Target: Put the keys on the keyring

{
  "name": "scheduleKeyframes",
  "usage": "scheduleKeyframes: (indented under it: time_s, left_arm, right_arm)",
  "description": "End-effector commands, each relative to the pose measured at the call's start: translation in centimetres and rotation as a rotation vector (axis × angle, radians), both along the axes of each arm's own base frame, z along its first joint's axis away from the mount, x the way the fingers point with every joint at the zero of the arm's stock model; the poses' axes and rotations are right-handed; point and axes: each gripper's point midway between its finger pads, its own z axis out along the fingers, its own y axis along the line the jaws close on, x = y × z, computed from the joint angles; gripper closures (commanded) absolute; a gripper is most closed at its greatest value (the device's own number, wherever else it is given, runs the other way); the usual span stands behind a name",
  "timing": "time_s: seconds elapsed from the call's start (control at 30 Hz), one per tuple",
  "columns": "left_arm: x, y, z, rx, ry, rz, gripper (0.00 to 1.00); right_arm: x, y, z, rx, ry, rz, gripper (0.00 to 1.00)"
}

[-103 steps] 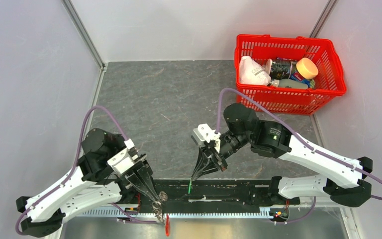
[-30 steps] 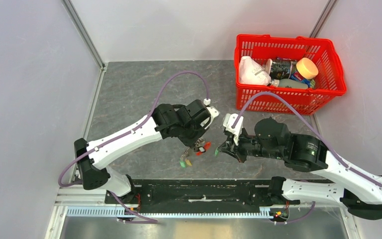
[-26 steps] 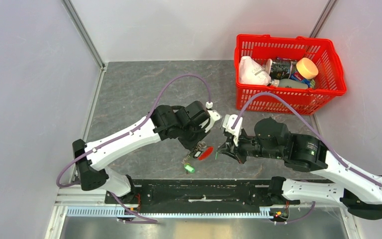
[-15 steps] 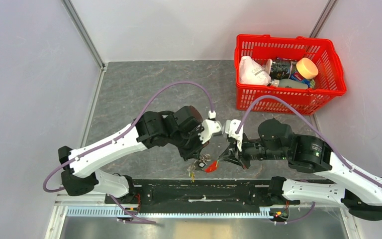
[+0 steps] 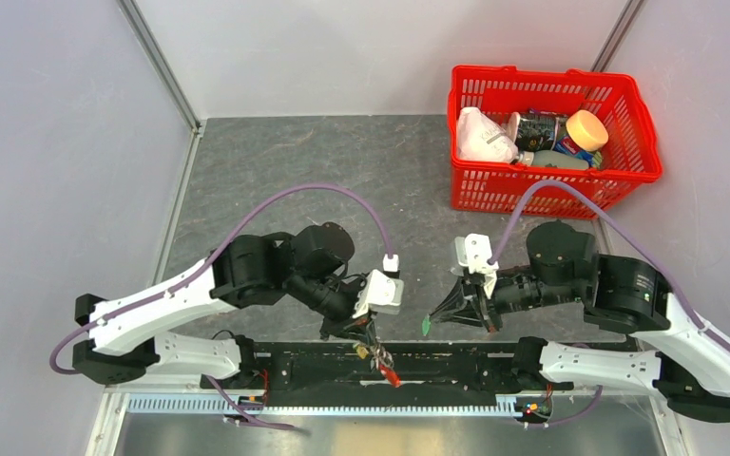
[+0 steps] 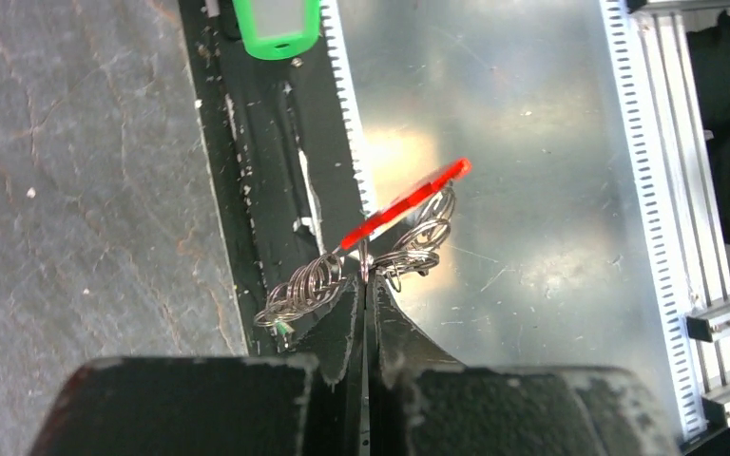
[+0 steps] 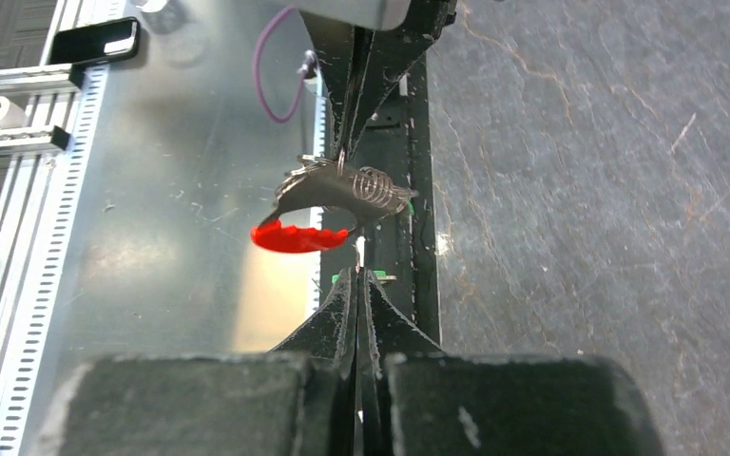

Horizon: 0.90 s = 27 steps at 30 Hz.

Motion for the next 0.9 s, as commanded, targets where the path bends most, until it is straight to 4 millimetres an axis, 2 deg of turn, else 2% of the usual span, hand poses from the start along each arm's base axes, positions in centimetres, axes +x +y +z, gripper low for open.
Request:
scheduleKeyframes:
  time_s: [0.0, 0.5, 0.7, 0.87]
  left_arm:
    - [-2.3, -0.2, 2.8, -0.177, -0.016, -0.172, 0.98]
    - [-5.4, 0.3, 5.0, -0.381, 0.024, -0.355, 0.98]
    - [-6.0, 0.0, 5.9, -0.474, 0.022, -0.392, 0.98]
    - [-6.2, -0.5, 7.1, -0.575, 0.011, -0.401, 0.98]
  right_arm:
    - [-1.6, -0.2, 1.7, 0.026, -0.013, 0.105, 1.00]
    - [-2.7, 4.1, 1.3, 0.054, 0.023, 0.295, 1.00]
    - [-3.8, 4.7, 2.1, 0.129, 0.025, 0.365, 1.00]
    - [-4.3, 4.9, 2.0, 0.157, 0.027, 0.392, 1.00]
